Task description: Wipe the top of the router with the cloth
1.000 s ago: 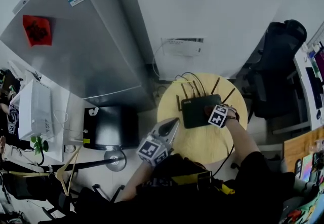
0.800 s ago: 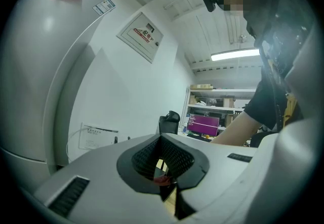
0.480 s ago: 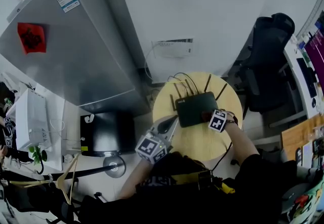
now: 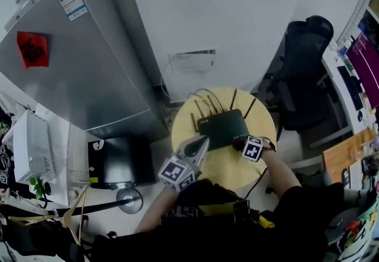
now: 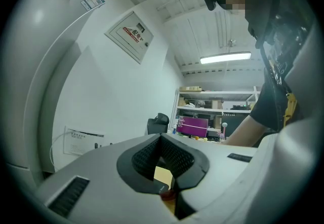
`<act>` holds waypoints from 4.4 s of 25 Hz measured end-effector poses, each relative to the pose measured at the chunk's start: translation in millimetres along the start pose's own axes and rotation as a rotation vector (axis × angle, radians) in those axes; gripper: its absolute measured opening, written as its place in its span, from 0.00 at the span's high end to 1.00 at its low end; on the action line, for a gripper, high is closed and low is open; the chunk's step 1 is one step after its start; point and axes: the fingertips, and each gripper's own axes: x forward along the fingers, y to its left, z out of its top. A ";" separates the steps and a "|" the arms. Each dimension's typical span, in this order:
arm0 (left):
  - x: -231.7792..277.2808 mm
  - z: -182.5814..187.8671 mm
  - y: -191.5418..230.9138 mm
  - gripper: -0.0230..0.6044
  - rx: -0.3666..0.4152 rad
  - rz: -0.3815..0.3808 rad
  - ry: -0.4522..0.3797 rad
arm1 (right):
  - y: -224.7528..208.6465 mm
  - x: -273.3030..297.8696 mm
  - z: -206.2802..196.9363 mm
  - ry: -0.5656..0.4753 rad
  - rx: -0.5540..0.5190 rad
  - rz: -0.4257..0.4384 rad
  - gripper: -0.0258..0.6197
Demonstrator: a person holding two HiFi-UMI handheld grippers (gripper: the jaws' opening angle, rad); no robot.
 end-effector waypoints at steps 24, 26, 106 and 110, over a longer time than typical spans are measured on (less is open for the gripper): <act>11.3 -14.4 13.8 0.97 0.004 0.244 -0.013 | -145.8 25.9 -56.9 0.124 0.570 0.002 0.87; 8.1 -17.4 14.4 0.97 -0.005 0.265 -0.002 | -147.2 31.0 -50.8 0.116 0.540 0.019 0.87; -13.0 -22.8 77.5 0.97 -0.062 -0.262 0.151 | 54.0 46.6 76.5 0.026 0.798 0.125 0.87; -16.2 -21.5 79.9 0.97 -0.066 -0.273 0.147 | 44.4 48.3 102.1 -0.087 0.778 0.116 0.87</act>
